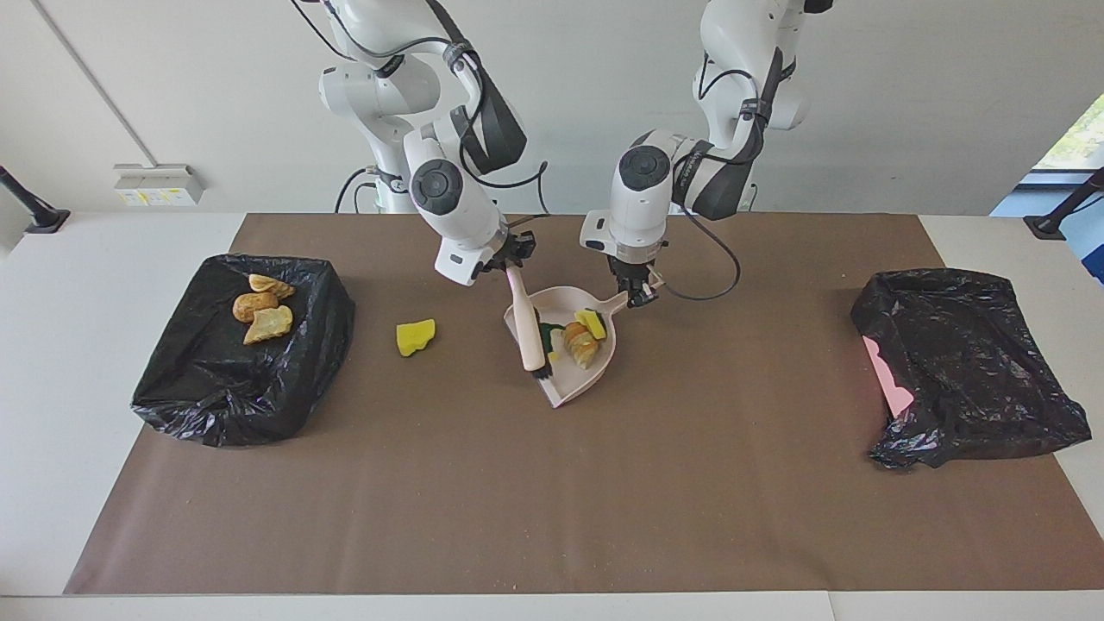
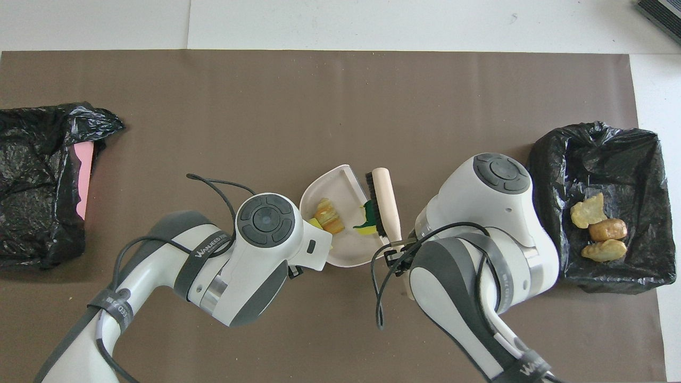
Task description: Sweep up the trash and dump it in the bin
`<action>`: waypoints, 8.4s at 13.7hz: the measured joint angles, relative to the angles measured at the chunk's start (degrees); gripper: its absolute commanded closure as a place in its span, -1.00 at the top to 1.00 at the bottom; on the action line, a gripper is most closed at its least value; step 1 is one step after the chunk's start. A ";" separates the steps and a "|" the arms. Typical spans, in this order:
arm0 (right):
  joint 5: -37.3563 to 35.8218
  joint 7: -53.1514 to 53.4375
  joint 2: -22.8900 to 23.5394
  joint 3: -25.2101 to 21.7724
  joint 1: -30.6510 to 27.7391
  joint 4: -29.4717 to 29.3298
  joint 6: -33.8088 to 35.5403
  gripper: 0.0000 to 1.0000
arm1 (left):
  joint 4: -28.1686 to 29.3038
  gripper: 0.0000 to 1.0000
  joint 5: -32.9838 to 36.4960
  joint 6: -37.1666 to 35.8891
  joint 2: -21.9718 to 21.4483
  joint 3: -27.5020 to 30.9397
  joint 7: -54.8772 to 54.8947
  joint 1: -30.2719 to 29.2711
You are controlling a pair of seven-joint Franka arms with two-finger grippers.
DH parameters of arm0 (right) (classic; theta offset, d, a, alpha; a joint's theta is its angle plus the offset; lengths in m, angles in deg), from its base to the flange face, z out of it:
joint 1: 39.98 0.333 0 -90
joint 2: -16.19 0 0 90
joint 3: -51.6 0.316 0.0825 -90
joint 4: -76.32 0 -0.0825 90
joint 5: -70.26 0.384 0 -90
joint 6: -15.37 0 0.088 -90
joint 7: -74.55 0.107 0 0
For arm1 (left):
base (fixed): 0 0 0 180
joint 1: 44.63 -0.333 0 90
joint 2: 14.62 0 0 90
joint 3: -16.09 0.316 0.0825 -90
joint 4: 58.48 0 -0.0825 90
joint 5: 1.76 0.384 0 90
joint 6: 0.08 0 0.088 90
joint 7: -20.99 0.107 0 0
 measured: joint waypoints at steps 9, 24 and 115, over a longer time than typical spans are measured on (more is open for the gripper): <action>-20.74 7.06 -4.52 -0.04 -3.72 5.41 2.26 -1.00 | 0.08 -1.00 0.00 0.13 -0.04 0.01 0.00 0.00; -4.68 -4.07 -7.49 0.90 -4.25 17.24 -7.08 -1.00 | 2.53 -1.00 0.00 2.05 -1.55 -0.06 1.07 0.22; -12.18 0.62 -9.73 -8.20 -6.40 -22.95 14.17 1.00 | -21.93 -1.00 -2.31 1.29 12.60 0.06 -60.01 0.36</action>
